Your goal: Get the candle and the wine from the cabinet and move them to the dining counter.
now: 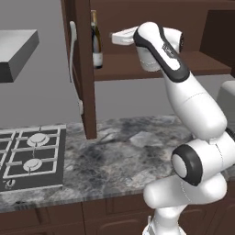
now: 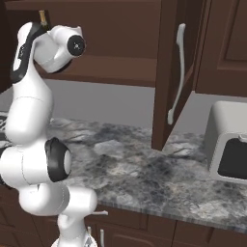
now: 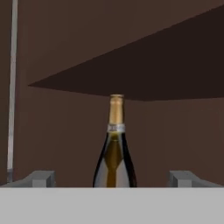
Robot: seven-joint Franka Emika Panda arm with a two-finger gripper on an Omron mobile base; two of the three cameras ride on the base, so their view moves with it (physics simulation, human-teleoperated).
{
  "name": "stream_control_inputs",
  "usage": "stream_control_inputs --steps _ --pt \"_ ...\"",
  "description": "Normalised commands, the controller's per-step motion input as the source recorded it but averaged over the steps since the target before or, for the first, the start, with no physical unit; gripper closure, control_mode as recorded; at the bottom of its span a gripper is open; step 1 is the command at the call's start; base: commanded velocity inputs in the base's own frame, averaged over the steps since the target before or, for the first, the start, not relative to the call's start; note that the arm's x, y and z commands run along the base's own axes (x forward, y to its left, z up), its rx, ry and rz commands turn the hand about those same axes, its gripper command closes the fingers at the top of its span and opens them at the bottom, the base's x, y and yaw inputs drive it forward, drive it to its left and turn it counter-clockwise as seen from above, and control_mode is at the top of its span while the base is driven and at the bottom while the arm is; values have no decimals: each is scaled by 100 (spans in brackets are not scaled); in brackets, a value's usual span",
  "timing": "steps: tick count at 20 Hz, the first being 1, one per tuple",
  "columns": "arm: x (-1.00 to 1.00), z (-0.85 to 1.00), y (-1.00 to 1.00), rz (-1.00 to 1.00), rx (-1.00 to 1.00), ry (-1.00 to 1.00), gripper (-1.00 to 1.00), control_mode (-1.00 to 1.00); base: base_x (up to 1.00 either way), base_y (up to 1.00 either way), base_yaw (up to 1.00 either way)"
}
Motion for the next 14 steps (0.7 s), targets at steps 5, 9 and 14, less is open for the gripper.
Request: stream_control_inputs --steps 5,9,14 --pt "22 0 7 0 0 2 -100 -100 0 0 0" --pt "27 0 16 0 0 2 -100 -100 0 0 0" --pt "29 0 23 0 0 5 -100 -100 0 0 0"
